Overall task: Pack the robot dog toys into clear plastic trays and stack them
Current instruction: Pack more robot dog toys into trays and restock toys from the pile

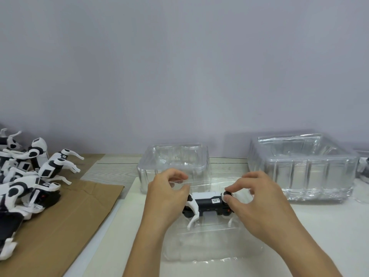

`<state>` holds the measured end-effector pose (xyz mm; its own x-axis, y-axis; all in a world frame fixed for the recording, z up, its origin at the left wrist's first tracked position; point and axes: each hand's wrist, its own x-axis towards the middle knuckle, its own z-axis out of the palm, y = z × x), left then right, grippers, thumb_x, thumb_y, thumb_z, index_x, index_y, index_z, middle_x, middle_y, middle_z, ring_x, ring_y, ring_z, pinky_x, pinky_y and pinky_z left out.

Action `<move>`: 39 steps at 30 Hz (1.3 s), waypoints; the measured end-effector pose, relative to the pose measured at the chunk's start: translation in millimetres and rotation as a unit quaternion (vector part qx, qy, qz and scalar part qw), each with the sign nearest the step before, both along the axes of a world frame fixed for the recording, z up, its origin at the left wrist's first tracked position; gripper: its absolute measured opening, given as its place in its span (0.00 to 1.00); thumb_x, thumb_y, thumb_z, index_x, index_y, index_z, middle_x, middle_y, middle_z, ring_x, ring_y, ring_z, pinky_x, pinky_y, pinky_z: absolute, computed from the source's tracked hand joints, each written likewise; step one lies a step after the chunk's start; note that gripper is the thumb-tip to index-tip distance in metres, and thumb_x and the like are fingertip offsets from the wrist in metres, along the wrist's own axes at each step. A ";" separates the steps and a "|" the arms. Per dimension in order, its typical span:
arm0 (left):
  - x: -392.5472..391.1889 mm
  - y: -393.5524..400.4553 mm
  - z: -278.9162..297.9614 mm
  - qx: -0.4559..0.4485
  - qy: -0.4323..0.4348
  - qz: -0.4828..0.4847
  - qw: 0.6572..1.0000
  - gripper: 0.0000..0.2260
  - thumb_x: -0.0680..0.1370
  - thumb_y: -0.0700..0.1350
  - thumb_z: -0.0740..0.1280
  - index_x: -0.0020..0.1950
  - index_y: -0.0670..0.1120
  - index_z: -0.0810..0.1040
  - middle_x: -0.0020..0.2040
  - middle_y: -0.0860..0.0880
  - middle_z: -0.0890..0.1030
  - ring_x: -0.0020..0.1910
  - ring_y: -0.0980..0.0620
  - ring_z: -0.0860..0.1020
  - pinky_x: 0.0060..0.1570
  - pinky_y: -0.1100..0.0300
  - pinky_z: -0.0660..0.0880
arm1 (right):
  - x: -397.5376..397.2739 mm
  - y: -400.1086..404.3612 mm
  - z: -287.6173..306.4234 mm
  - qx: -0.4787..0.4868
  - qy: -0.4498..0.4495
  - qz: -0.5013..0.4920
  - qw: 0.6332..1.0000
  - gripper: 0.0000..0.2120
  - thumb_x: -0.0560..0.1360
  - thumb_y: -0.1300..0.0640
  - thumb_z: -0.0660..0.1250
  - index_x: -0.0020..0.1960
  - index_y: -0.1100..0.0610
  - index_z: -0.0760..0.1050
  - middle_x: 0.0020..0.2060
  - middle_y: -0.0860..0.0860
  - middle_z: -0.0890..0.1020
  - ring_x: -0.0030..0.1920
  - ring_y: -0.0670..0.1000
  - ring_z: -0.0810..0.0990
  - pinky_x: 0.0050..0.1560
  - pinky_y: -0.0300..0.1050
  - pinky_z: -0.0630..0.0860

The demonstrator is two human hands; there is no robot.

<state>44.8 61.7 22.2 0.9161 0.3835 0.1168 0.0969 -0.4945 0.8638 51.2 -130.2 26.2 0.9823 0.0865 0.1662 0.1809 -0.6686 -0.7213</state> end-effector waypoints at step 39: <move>-3.2 -4.3 1.7 -0.044 0.020 -0.098 0.994 0.08 0.74 0.46 0.73 0.46 0.60 0.81 0.53 0.58 0.80 0.58 0.61 0.75 0.52 0.65 0.72 | -12.4 28.8 4.2 -0.005 -0.084 0.131 0.988 0.11 0.75 0.59 0.67 0.44 0.44 0.83 0.39 0.40 0.83 0.46 0.42 0.79 0.46 0.40 0.76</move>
<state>41.6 57.4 23.9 0.9773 0.2052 0.0531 0.0414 -0.4302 0.9018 38.8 -101.5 30.3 0.8848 0.3356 0.3231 0.4648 -0.5899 -0.6602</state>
